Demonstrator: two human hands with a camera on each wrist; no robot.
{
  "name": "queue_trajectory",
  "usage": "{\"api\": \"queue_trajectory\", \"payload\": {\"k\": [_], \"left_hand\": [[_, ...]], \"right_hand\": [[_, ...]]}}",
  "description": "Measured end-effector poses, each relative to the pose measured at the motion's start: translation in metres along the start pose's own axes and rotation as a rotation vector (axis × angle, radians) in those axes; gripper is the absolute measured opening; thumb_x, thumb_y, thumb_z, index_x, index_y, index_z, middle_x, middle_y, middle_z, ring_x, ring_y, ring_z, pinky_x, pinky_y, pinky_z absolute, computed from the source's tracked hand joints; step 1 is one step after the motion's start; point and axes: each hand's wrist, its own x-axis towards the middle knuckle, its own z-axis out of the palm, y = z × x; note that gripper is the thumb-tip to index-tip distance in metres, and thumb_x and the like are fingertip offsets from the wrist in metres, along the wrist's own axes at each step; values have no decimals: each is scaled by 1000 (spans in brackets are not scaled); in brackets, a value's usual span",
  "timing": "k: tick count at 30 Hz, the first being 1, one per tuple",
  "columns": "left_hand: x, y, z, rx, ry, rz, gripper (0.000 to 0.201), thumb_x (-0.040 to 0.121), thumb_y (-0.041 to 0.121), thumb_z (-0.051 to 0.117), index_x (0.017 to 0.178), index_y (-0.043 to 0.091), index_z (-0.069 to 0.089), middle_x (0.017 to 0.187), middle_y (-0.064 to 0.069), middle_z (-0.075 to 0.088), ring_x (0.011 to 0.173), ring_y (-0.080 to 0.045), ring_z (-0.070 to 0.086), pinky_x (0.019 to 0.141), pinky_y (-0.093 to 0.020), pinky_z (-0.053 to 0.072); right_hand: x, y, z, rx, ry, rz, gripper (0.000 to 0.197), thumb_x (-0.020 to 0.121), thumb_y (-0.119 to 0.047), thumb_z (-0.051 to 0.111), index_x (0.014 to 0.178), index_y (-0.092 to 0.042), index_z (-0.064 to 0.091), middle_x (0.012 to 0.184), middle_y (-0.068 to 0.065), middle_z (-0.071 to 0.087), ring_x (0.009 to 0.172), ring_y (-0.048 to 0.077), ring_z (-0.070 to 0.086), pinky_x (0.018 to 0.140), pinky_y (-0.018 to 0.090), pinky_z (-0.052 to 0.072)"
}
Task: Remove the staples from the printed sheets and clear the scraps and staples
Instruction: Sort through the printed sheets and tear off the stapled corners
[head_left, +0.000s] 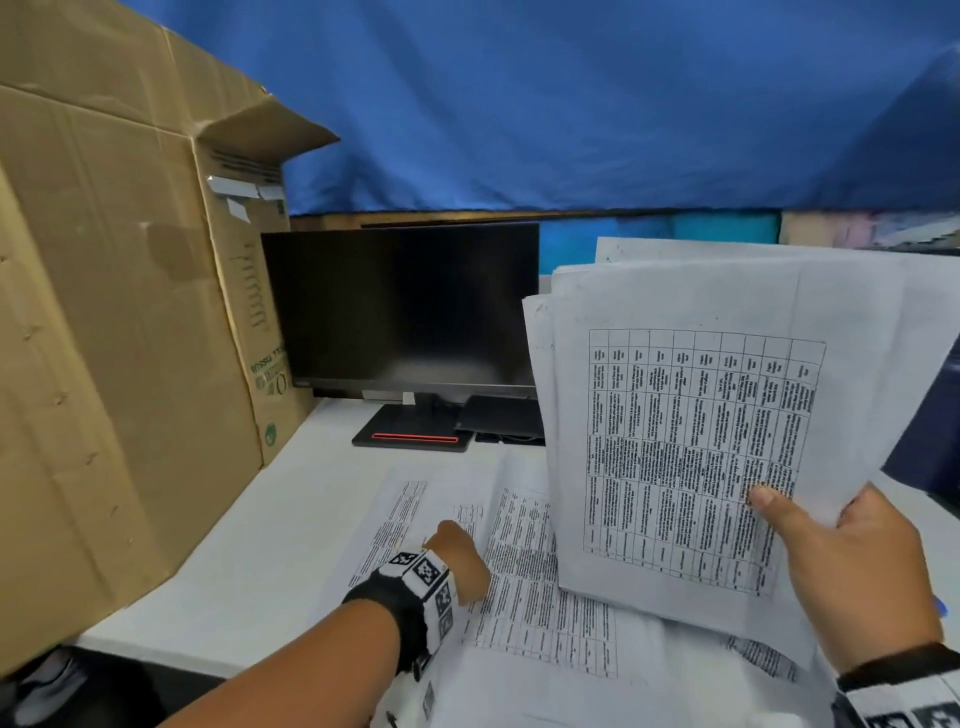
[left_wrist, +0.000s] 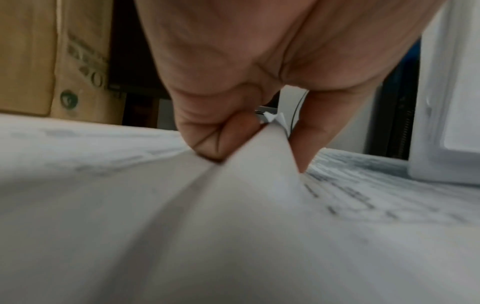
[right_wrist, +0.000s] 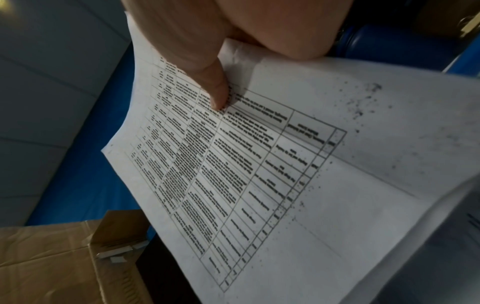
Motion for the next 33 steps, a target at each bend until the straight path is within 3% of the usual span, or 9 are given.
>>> {"api": "queue_trajectory", "payload": {"k": [3,6,8,13,16,20,24,31,33], "left_hand": [[-3,6,0,100,-36,-1,8,91,14,53,98,9,51,85,2,49,103,-18,58,61,-18,42],[-15,20,6,276,-31,-83,48,88,26,61,131,13,44,137,-8,40,128,-25,48,97,-29,46],[-20,29,13,315,-7,-82,61,86,27,63,139,11,36,142,-9,33,125,-24,45,104,-35,43],[-10,35,16,172,-48,19,80,90,6,58,150,-1,7,134,-8,54,115,-19,59,98,-29,50],[-11,27,0,172,-137,52,25,90,8,56,114,2,50,94,1,56,84,-15,59,67,-21,51],[-14,16,0,470,-31,-43,23,84,10,60,105,17,54,120,-3,46,110,-20,52,89,-28,44],[-13,8,2,431,-62,-33,36,82,17,60,117,14,54,125,-12,44,112,-24,52,87,-31,47],[-15,11,-7,387,60,-8,42,84,14,64,124,16,51,119,-4,60,111,-22,57,96,-36,47],[-20,6,-20,123,93,107,40,84,8,56,121,17,41,101,-2,61,89,-20,61,80,-33,54]], "right_hand": [[-1,-3,0,-8,11,9,23,87,-18,70,110,-22,65,91,-6,66,83,15,60,82,34,44],[-3,-7,-1,6,16,17,24,88,-16,69,112,-19,65,95,-1,66,80,13,58,80,32,43],[-4,-9,-1,4,19,27,22,88,-16,69,109,-20,64,93,-1,65,77,10,56,79,32,43],[-6,-12,1,4,30,51,18,87,-19,70,103,-23,61,83,-10,62,74,4,54,76,33,44],[-2,-14,-1,4,33,40,19,87,-18,70,104,-22,62,86,-6,62,78,14,58,83,36,45],[2,-8,-5,8,58,27,19,87,-17,71,104,-19,64,84,-10,62,87,23,60,85,38,47],[2,-5,-3,31,25,13,17,87,-17,70,103,-21,64,85,-9,64,80,13,60,75,28,42],[1,-6,-5,80,16,-10,15,89,-14,68,98,-23,61,84,-13,62,74,0,54,63,20,40],[4,-7,-7,64,40,-25,15,88,-14,70,87,-23,58,79,-12,59,71,7,55,68,27,44]]}}
